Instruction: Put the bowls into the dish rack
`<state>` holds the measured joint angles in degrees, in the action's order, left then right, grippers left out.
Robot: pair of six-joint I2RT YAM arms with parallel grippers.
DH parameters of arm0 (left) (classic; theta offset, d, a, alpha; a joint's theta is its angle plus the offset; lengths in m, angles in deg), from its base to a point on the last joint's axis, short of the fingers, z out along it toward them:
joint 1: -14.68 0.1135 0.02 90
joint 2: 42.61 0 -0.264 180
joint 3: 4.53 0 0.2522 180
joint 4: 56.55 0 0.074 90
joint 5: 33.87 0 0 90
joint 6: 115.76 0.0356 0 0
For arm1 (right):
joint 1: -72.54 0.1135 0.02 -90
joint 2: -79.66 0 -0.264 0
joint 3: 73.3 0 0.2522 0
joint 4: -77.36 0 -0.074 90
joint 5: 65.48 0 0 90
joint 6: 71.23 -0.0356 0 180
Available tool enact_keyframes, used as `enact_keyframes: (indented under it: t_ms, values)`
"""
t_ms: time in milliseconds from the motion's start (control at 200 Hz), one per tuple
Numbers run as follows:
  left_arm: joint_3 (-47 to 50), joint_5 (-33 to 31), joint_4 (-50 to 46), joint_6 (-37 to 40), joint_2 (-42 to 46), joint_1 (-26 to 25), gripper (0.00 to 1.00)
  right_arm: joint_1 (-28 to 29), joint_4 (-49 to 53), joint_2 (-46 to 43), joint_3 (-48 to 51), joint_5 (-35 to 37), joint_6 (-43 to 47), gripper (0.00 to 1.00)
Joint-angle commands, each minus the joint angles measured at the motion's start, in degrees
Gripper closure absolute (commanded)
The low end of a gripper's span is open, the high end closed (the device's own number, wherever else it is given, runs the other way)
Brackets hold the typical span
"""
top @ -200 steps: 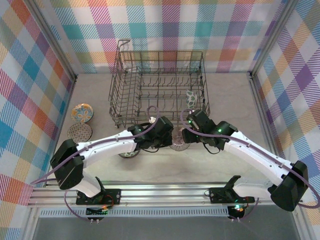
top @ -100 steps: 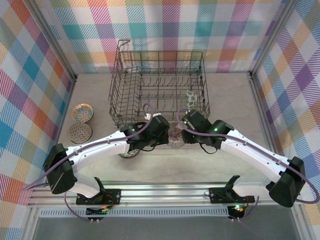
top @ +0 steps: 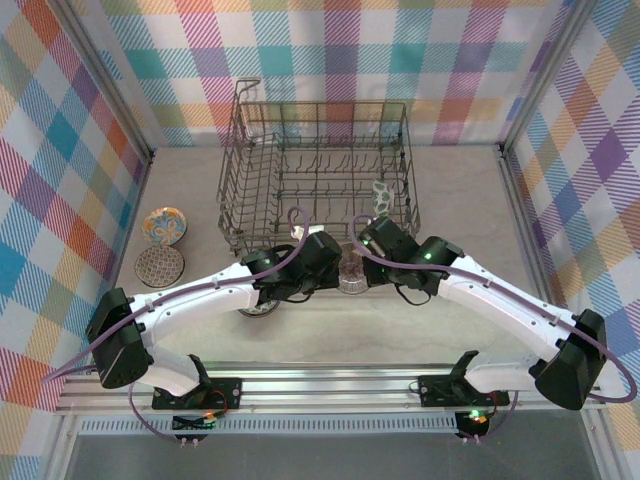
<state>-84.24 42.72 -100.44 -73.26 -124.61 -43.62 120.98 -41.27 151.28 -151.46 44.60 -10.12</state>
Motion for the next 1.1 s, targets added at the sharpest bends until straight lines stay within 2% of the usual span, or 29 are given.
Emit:
enact_keyframes:
  t_ms: [0, 175, 315, 495, 630, 780, 870, 950, 1095]
  values:
    - [-2.51, -0.51, 0.27, 1.00, 2.37, -0.93, 0.97, -0.28, 1.87, 0.70, -1.84, 2.68, 0.31, 0.96]
    - [-3.23, 1.05, 0.84, 1.45, 1.81, -0.93, 0.92, -0.28, 2.38, 1.06, -3.55, 2.86, 0.68, 1.00]
    - [-5.12, 1.94, 0.61, 2.67, 1.39, -0.93, 0.80, -0.26, 3.09, 1.34, -5.60, 3.69, 1.19, 1.00]
    - [-8.31, -0.54, -1.80, 5.02, 3.41, -0.93, 0.45, -0.28, 4.92, 1.17, -9.59, 7.50, 2.96, 1.00]
    - [-9.63, -5.16, -3.62, 7.65, 7.14, -0.94, 0.32, -0.60, 6.45, 1.93, -14.37, 10.66, 4.65, 1.00]
    - [-9.46, -10.57, -5.52, 10.63, 11.32, -0.85, 0.24, -2.21, 7.94, 5.03, -22.22, 15.22, 6.66, 1.00]
    - [-8.42, -12.63, -6.79, 12.16, 13.24, -0.30, 0.23, -4.49, 8.46, 8.17, -27.02, 17.99, 7.31, 1.00]
    - [-6.79, -12.91, -7.44, 12.93, 14.84, 0.91, 0.21, -5.92, 7.95, 11.47, -30.52, 20.16, 8.14, 1.00]
    - [-2.98, -9.78, -8.00, 13.67, 17.83, 5.22, 0.19, -7.25, 6.90, 18.15, -35.27, 30.19, 8.62, 1.00]
